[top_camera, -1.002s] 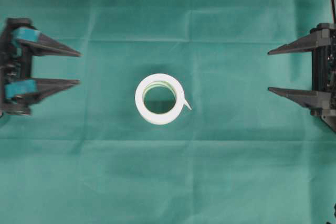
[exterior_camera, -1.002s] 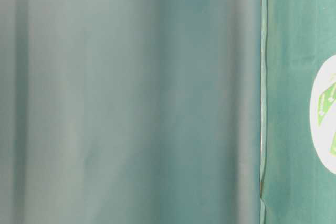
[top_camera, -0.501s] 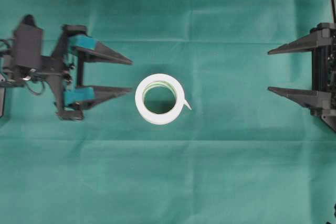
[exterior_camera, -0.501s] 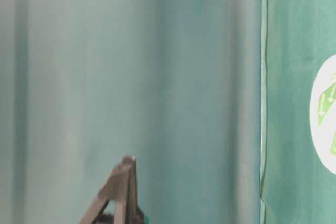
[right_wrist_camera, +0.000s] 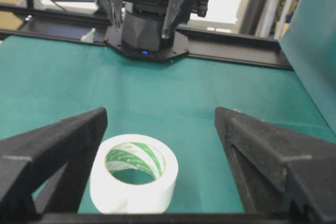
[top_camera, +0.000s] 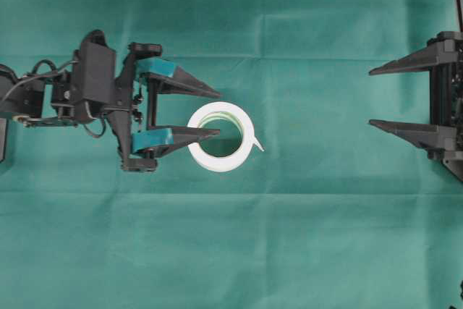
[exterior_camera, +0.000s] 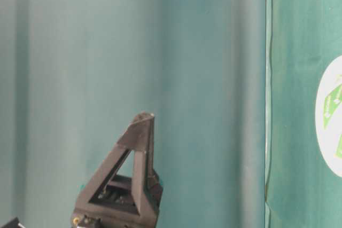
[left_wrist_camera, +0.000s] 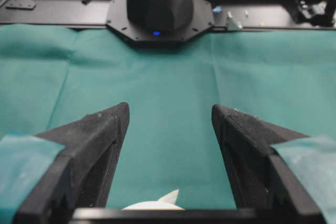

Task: Peel off the duct tape with your right arm.
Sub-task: 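Move the left gripper to the white tape roll, fingers straddling its rim, then close the left gripper on the roll rim and lift it upright, then move the right gripper toward the roll's loose tape end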

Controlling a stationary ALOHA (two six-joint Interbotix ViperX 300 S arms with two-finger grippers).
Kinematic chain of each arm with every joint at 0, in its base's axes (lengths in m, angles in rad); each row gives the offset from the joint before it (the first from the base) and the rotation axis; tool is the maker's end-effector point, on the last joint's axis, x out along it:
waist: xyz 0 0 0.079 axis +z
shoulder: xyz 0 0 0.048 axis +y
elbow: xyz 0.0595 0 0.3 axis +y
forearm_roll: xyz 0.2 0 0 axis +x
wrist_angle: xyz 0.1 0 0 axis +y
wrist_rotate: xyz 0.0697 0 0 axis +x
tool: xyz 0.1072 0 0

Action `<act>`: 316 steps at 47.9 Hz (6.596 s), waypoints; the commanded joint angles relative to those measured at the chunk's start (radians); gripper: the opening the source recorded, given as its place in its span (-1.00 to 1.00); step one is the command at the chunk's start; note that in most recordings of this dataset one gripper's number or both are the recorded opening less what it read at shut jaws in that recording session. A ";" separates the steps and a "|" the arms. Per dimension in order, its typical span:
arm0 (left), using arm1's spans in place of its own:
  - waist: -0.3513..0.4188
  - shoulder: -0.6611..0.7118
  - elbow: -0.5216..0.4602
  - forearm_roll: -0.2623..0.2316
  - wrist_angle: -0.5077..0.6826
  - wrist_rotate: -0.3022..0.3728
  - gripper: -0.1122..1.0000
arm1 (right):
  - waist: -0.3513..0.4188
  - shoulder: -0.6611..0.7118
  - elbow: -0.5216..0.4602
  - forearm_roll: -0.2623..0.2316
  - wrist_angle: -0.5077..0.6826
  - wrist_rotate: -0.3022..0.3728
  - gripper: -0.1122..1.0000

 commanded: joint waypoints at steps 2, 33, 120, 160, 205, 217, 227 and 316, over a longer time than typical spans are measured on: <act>-0.009 -0.006 -0.038 -0.002 0.021 -0.002 0.42 | 0.000 0.008 -0.011 -0.002 -0.009 0.002 0.38; -0.074 0.038 -0.284 -0.003 0.667 -0.015 0.42 | -0.002 0.008 -0.009 -0.002 -0.005 0.002 0.38; -0.083 0.428 -0.357 -0.002 0.775 -0.006 0.42 | 0.009 0.012 -0.009 -0.002 -0.009 0.002 0.37; -0.095 0.440 -0.387 0.002 0.861 -0.002 -0.40 | 0.008 0.012 -0.005 -0.002 -0.011 0.003 0.38; -0.083 0.209 -0.560 0.006 1.074 0.098 -0.40 | 0.009 0.008 0.012 -0.002 -0.018 0.003 0.38; -0.054 0.209 -0.644 0.011 1.207 0.127 -0.40 | 0.008 0.006 0.014 -0.002 -0.018 0.003 0.37; -0.028 0.213 -0.666 0.011 1.218 0.132 -0.40 | 0.008 0.011 0.014 -0.002 -0.015 0.003 0.38; -0.005 0.239 -0.701 0.011 1.223 0.135 -0.40 | -0.011 0.558 -0.256 -0.002 -0.156 0.031 0.32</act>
